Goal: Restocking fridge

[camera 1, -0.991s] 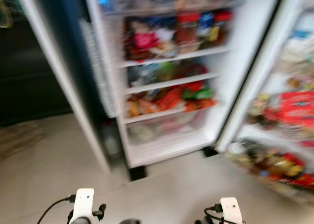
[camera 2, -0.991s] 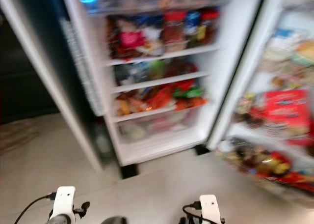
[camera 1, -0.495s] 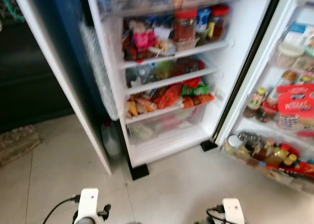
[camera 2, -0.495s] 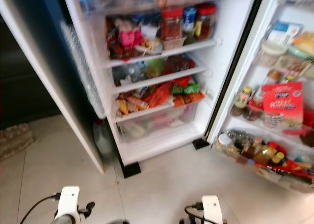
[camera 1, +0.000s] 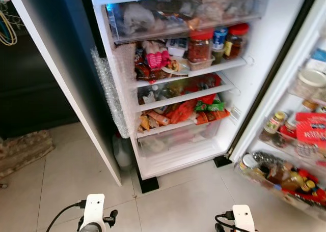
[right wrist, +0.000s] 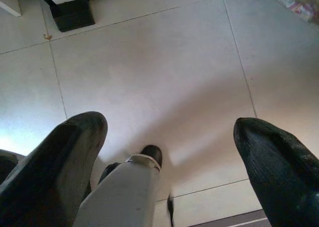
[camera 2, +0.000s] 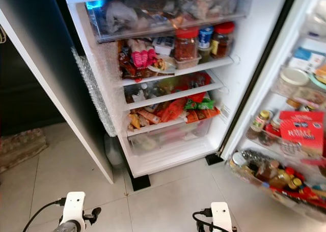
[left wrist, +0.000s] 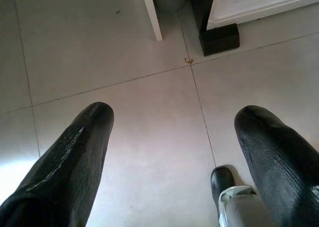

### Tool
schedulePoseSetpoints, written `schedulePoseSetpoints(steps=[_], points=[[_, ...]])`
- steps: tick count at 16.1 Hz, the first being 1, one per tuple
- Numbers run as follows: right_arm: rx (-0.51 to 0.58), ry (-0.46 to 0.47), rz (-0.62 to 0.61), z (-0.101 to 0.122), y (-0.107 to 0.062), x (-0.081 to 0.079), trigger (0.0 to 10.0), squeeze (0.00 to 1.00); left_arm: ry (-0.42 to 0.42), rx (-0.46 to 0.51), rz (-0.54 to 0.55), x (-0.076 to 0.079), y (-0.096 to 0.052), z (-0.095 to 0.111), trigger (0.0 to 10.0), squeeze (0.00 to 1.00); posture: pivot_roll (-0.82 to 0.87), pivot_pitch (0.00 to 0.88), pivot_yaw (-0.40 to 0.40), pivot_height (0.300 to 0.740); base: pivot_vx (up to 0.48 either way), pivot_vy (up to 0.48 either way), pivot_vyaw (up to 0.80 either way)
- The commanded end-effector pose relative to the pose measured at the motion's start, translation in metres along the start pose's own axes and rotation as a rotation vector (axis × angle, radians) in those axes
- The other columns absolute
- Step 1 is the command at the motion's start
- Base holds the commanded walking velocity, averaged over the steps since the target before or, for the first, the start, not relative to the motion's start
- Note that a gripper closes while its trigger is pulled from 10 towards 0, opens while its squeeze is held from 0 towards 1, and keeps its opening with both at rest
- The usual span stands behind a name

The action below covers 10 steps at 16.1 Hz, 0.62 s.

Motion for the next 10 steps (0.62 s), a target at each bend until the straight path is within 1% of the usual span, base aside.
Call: schedulePoseSetpoints(steps=[1, 2, 3, 4, 7, 10], points=[[-0.004, 0.015, -0.009, -0.0027, -0.0004, 0.0007, 10.0, 0.0, 0.028, -0.039, -0.009, 0.0016, -0.002, -0.0097, 10.0, 0.0, -0.06, 0.0, 0.018, 0.74, 0.0, 0.0, 0.0], [-0.003, 0.014, -0.009, -0.0027, -0.0005, 0.0007, 10.0, 0.0, 0.035, -0.042, -0.013, 0.0021, -0.0021, -0.0104, 10.0, 0.0, -0.06, 0.0, 0.018, 0.74, 0.0, 0.0, 0.0], [-0.002, 0.021, -0.014, -0.003, -0.0005, 0.0009, 10.0, 0.0, 0.061, -0.04, -0.029, 0.0039, -0.0023, -0.0106, 10.0, 0.0, -0.06, 0.0, 0.02, 0.74, 0.0, 0.0, 0.0], [-0.001, 0.023, -0.016, -0.0031, -0.0006, 0.0011, 10.0, 0.0, 0.066, -0.041, -0.027, 0.004, -0.0024, -0.0108, 10.0, 0.0, -0.06, 0.0, 0.02, 0.74, 0.0, -0.311, 0.0], [-0.002, 0.019, -0.024, -0.0033, -0.0006, 0.0018, 10.0, 0.0, 0.069, -0.047, -0.023, 0.0042, -0.0025, -0.0118, 10.0, 0.0, -0.07, 0.0, 0.021, 0.74, 0.0, -0.449, 0.0], [-0.003, 0.02, -0.019, -0.0032, -0.0006, 0.0015, 10.0, 0.0, 0.069, -0.046, -0.024, 0.0039, -0.0024, -0.0113, 10.0, 0.0, -0.07, 0.0, 0.02, 0.74, 0.0, -0.453, -0.8]])
Point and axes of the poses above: a point about 5 cm out from each wrist's last joint towards the gripper, its own y axis pointing out of the wrist towards the gripper, its own z axis along the axis of the wrist's last joint, x = y × z, the point moved 2 cm from there along y, pointing out of the wrist towards the gripper, and after that the axes turned 8 degrees about y, right-handed, at the moved point
